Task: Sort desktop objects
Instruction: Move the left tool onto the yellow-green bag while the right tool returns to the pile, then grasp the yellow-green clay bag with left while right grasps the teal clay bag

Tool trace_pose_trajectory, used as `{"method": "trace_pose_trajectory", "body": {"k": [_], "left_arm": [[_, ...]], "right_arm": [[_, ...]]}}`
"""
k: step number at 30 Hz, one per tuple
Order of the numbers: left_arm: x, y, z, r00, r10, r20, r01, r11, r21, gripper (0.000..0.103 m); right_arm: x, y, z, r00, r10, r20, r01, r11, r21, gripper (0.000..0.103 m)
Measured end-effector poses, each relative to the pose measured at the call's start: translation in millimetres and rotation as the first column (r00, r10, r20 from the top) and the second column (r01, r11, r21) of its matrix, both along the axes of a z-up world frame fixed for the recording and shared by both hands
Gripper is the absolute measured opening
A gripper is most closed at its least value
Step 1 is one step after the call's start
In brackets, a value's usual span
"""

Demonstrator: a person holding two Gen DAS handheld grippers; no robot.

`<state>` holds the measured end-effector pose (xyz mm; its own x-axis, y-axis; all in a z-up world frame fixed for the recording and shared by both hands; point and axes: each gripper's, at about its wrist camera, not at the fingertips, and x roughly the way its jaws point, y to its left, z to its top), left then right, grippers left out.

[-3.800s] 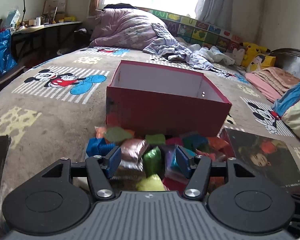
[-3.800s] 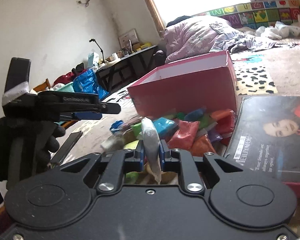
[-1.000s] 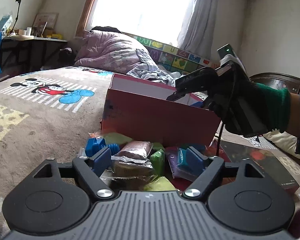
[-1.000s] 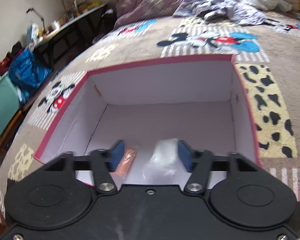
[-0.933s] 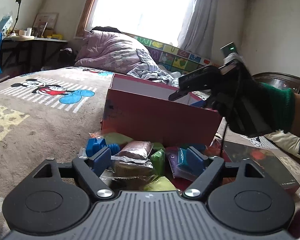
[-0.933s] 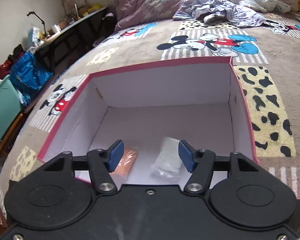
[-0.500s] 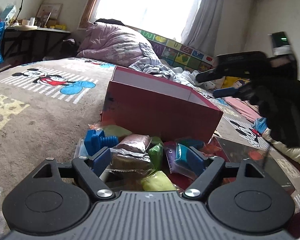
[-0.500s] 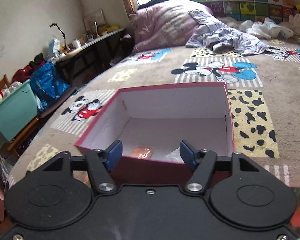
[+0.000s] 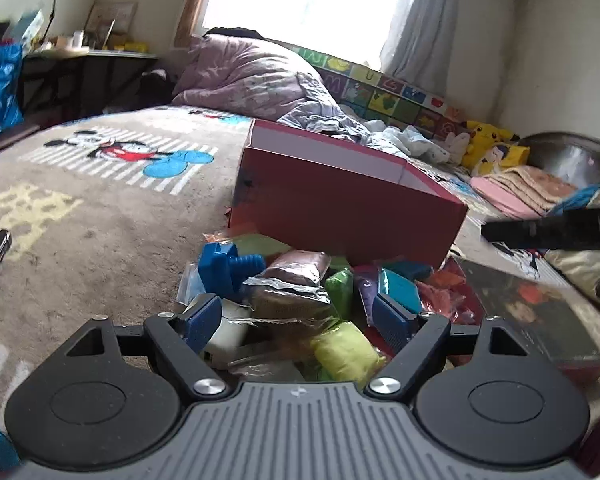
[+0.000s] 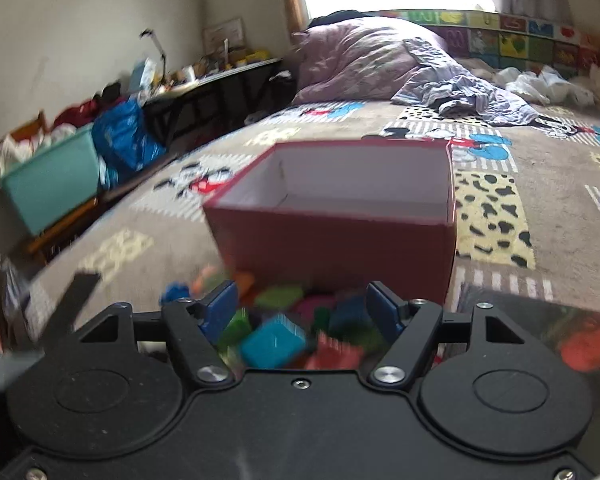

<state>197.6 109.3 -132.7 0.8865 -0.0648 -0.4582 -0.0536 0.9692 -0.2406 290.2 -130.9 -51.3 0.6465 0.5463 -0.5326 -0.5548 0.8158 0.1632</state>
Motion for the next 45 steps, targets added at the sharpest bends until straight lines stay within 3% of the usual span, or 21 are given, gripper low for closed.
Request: {"method": "trace_pose_trajectory", "body": {"k": [5, 7, 11, 16, 22, 23, 24, 26, 35, 42, 44, 45], "left_arm": [[-8, -17, 1, 0.998, -0.065, 0.009, 0.065, 0.998, 0.021, 0.082], [-7, -25, -1, 0.995, -0.096, -0.005, 0.096, 0.995, 0.026, 0.07], [-1, -35, -10, 0.991, -0.12, -0.052, 0.121, 0.993, 0.01, 0.061], [10, -35, -21, 0.992, -0.094, -0.086, 0.092, 0.995, -0.032, 0.06], [26, -26, -33, 0.989, -0.052, -0.141, 0.032, 0.989, -0.141, 0.06], [28, -27, -35, 0.988, -0.047, -0.145, 0.028, 0.991, -0.129, 0.058], [28, -28, -36, 0.988, -0.038, -0.147, 0.022, 0.993, -0.113, 0.048], [27, -25, -35, 0.99, -0.026, -0.142, 0.011, 0.994, -0.108, 0.043], [9, -19, -21, 0.996, -0.034, -0.082, 0.03, 0.998, -0.057, 0.04], [10, -16, -21, 0.995, -0.037, -0.095, 0.031, 0.998, -0.062, 0.039], [9, -15, -21, 0.995, -0.042, -0.094, 0.036, 0.997, -0.065, 0.039], [9, -14, -21, 0.995, -0.045, -0.093, 0.039, 0.997, -0.067, 0.039]], "right_arm": [[-25, 0, -25, 0.999, 0.032, -0.008, -0.032, 0.997, -0.071, 0.071], [-31, -2, -33, 0.999, 0.029, -0.017, -0.03, 0.997, -0.071, 0.07], [-44, -4, -44, 1.0, 0.022, -0.018, -0.023, 0.996, -0.08, 0.069], [-49, -8, -50, 1.0, 0.013, -0.016, -0.014, 0.997, -0.081, 0.069], [-43, -8, -46, 1.0, -0.006, -0.005, 0.005, 0.999, -0.054, 0.069], [-40, -7, -44, 1.0, -0.007, -0.002, 0.006, 0.999, -0.048, 0.069], [-38, -5, -43, 1.0, -0.005, -0.003, 0.005, 0.999, -0.042, 0.069], [-31, 1, -42, 1.0, -0.001, -0.012, 0.001, 1.0, -0.025, 0.069], [-2, 34, -48, 0.983, -0.022, -0.184, 0.042, 0.994, 0.104, 0.069], [10, 58, -63, 0.965, -0.097, -0.244, 0.118, 0.99, 0.073, 0.069], [11, 62, -67, 0.966, -0.125, -0.228, 0.142, 0.988, 0.059, 0.062], [12, 62, -69, 0.965, -0.132, -0.226, 0.148, 0.987, 0.055, 0.049]]}}
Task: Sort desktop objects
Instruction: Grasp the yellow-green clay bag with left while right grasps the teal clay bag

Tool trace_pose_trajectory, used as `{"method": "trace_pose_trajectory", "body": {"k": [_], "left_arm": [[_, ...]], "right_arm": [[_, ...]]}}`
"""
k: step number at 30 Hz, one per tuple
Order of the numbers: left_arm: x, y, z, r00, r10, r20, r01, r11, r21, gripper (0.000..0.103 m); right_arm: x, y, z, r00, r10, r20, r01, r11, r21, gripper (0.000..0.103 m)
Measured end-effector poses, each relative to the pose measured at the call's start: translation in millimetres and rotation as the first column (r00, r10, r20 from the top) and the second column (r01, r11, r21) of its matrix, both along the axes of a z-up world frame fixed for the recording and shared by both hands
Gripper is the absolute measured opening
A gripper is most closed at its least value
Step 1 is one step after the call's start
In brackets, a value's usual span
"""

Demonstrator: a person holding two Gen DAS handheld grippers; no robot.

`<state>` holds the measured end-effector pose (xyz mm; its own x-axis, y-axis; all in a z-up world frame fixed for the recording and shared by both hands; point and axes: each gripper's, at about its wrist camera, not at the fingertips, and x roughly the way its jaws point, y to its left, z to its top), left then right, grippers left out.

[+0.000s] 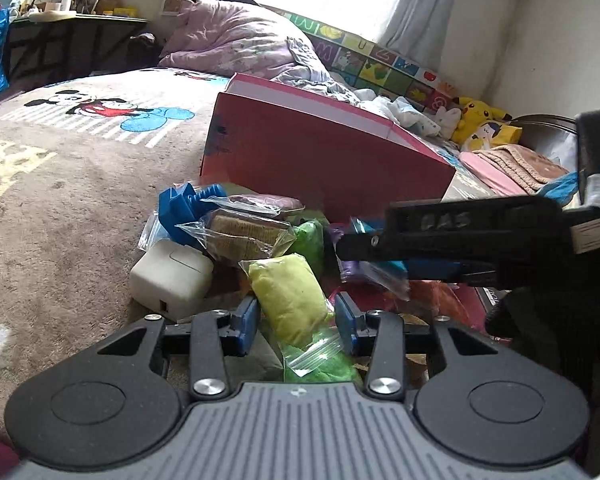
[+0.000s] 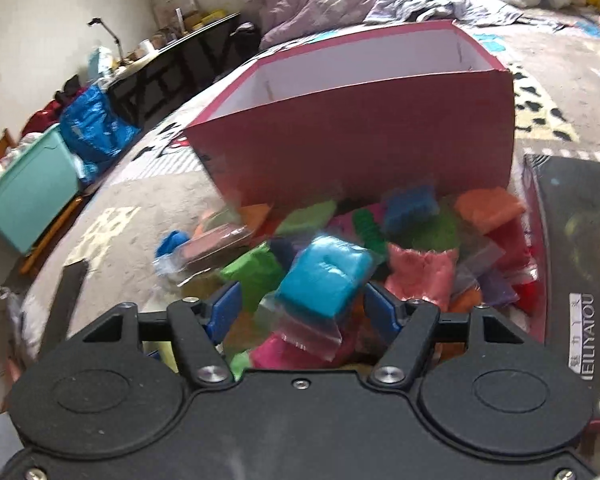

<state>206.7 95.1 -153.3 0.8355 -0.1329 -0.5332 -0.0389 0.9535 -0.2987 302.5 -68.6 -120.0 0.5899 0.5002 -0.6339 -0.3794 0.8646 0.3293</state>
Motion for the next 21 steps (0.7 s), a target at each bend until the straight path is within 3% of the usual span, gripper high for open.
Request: {"method": "trace_pose_trajectory", "body": {"k": [3, 9, 21], "left_arm": [[-1, 1, 1, 1.0, -0.004, 0.006, 0.004, 1.0, -0.006, 0.038], [-5, 2, 6, 1.0, -0.01, 0.022, 0.01, 1.0, -0.017, 0.038], [-9, -2, 26, 0.999, 0.006, 0.045, -0.006, 1.0, -0.008, 0.037]], "right_arm": [[1, -4, -5, 1.0, -0.011, 0.009, 0.011, 1.0, 0.001, 0.042], [-9, -27, 5, 0.998, -0.004, 0.064, 0.002, 0.999, 0.039, 0.041], [-41, -82, 10, 0.993, 0.033, 0.11, -0.059, 0.969, 0.239, 0.041]]}}
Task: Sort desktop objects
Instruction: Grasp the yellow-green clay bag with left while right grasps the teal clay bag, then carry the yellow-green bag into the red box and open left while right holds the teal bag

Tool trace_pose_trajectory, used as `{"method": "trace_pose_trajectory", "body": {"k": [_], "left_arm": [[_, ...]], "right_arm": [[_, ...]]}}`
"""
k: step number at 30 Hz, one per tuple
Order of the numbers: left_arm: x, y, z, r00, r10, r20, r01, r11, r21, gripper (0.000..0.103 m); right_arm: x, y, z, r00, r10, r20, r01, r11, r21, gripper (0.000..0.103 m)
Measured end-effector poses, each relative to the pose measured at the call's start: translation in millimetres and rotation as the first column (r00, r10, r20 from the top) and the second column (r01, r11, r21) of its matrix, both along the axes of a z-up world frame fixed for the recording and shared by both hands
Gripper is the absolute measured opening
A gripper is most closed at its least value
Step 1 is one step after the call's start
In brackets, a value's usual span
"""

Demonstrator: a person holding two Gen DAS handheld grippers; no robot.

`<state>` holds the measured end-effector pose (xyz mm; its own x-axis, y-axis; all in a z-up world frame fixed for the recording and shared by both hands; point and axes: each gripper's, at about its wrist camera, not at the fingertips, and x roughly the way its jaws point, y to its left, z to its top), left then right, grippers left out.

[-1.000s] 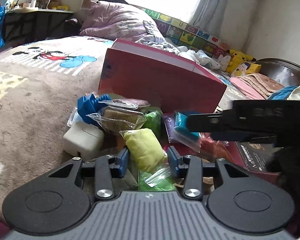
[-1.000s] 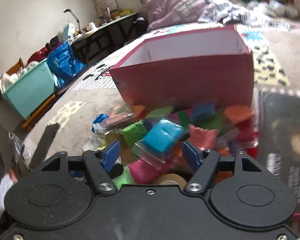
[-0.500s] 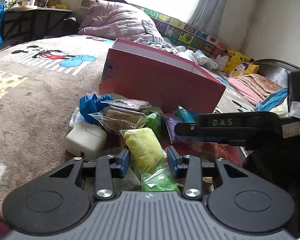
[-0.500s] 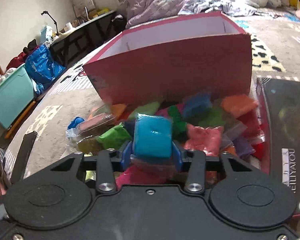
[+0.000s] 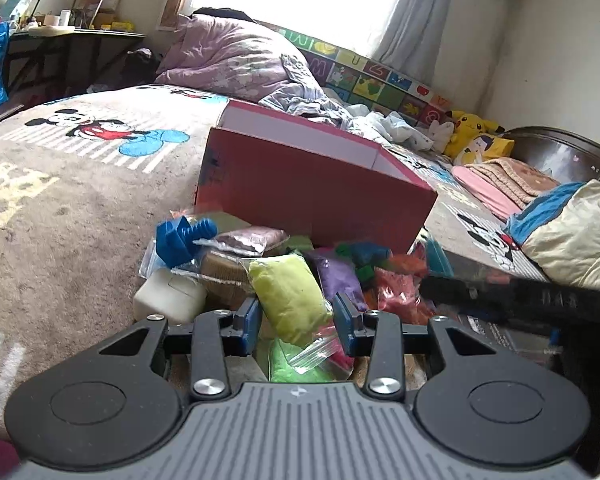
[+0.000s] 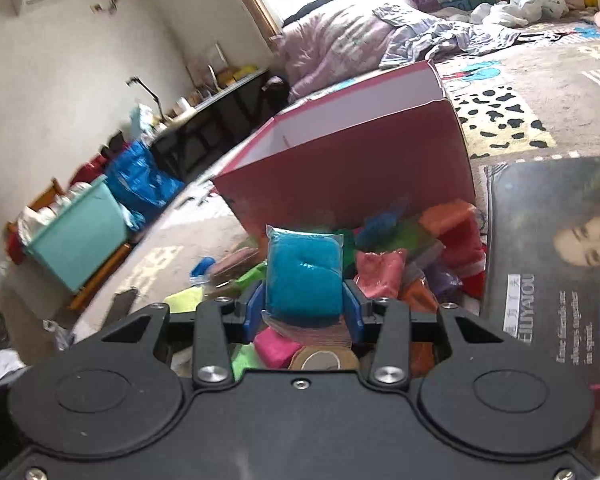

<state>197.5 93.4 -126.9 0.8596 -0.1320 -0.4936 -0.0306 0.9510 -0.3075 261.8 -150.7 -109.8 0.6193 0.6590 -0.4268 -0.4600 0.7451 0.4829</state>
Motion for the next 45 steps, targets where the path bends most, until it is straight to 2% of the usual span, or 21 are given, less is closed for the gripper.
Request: {"method": "trace_pose_trajectory", "body": {"k": [6, 10, 16, 23, 29, 34, 45], "left_arm": [[6, 6, 15, 1.0, 0.016, 0.013, -0.016, 1.0, -0.01, 0.036], [14, 11, 21, 1.0, 0.03, -0.003, -0.03, 0.999, -0.023, 0.035], [31, 12, 35, 0.999, 0.039, 0.001, -0.039, 0.999, 0.013, 0.035], [61, 7, 55, 0.999, 0.04, 0.027, -0.041, 0.998, 0.054, 0.034], [98, 5, 71, 0.998, 0.038, 0.048, -0.042, 0.995, 0.085, 0.034], [139, 3, 78, 0.999, 0.015, 0.034, -0.019, 0.992, 0.127, 0.034], [225, 4, 56, 0.996, 0.026, -0.086, -0.012, 0.987, 0.162, 0.034]], "right_arm": [[-4, -5, -14, 1.0, 0.017, 0.008, -0.017, 0.999, 0.044, 0.041], [-2, -15, -22, 0.999, 0.041, 0.014, -0.043, 0.992, 0.116, 0.041], [3, -23, -28, 0.998, 0.054, 0.015, -0.056, 0.984, 0.167, 0.041], [11, -22, -23, 0.997, 0.071, 0.039, -0.077, 0.977, 0.198, 0.041], [18, -24, -18, 0.995, 0.071, 0.072, -0.084, 0.978, 0.192, 0.041], [26, -26, -18, 0.995, 0.066, 0.077, -0.079, 0.981, 0.179, 0.041], [33, -26, -24, 0.996, 0.072, 0.054, -0.081, 0.982, 0.17, 0.041]]}}
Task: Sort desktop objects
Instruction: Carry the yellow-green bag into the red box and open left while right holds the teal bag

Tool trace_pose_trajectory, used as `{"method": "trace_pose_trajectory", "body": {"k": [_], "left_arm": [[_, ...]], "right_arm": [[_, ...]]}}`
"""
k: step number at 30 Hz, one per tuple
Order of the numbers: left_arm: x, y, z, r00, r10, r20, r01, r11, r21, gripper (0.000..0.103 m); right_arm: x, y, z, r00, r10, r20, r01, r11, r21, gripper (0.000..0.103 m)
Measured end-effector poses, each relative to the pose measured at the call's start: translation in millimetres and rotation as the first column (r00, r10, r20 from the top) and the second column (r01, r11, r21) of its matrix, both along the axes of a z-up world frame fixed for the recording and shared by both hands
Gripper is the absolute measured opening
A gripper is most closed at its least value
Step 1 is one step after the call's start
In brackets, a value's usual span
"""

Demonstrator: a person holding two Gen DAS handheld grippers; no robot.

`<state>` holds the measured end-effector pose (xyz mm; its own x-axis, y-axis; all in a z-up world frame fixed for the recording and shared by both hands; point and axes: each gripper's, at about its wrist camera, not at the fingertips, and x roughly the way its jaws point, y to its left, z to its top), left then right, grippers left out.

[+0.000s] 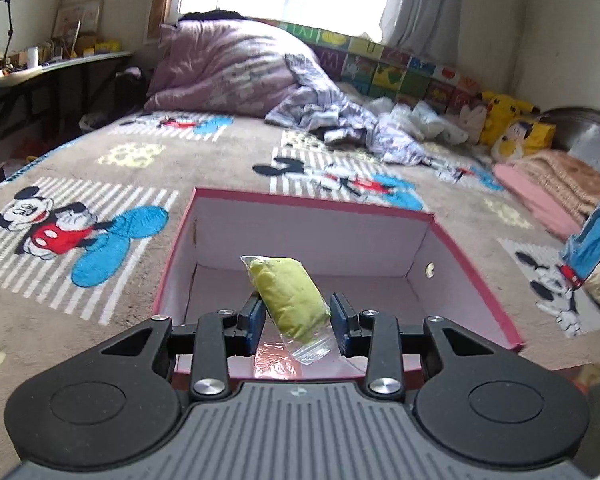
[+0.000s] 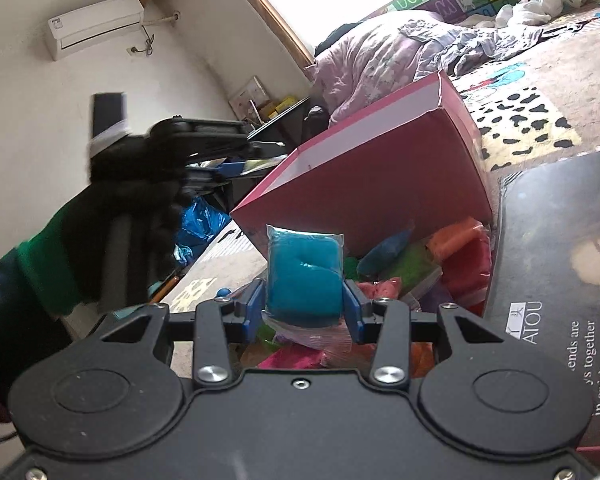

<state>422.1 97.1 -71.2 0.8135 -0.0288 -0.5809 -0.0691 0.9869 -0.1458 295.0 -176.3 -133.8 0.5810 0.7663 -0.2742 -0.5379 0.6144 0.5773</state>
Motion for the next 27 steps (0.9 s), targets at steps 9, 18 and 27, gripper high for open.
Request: {"method": "trace_pose_trajectory", "body": {"k": [9, 18, 27], "left_arm": [[35, 5, -36, 0.989, 0.011, -0.144, -0.009, 1.0, 0.014, 0.034], [54, 8, -45, 0.969, 0.007, -0.249, 0.005, 0.999, 0.048, 0.034], [55, 5, -44, 0.959, 0.011, -0.283, 0.008, 0.998, 0.066, 0.051]], "right_arm": [[3, 0, -3, 1.0, 0.009, -0.01, -0.009, 1.0, 0.01, 0.041], [7, 4, -6, 1.0, 0.014, -0.027, -0.014, 1.0, 0.005, 0.041], [5, 4, -9, 0.999, 0.014, -0.036, -0.014, 1.0, -0.003, 0.041]]}}
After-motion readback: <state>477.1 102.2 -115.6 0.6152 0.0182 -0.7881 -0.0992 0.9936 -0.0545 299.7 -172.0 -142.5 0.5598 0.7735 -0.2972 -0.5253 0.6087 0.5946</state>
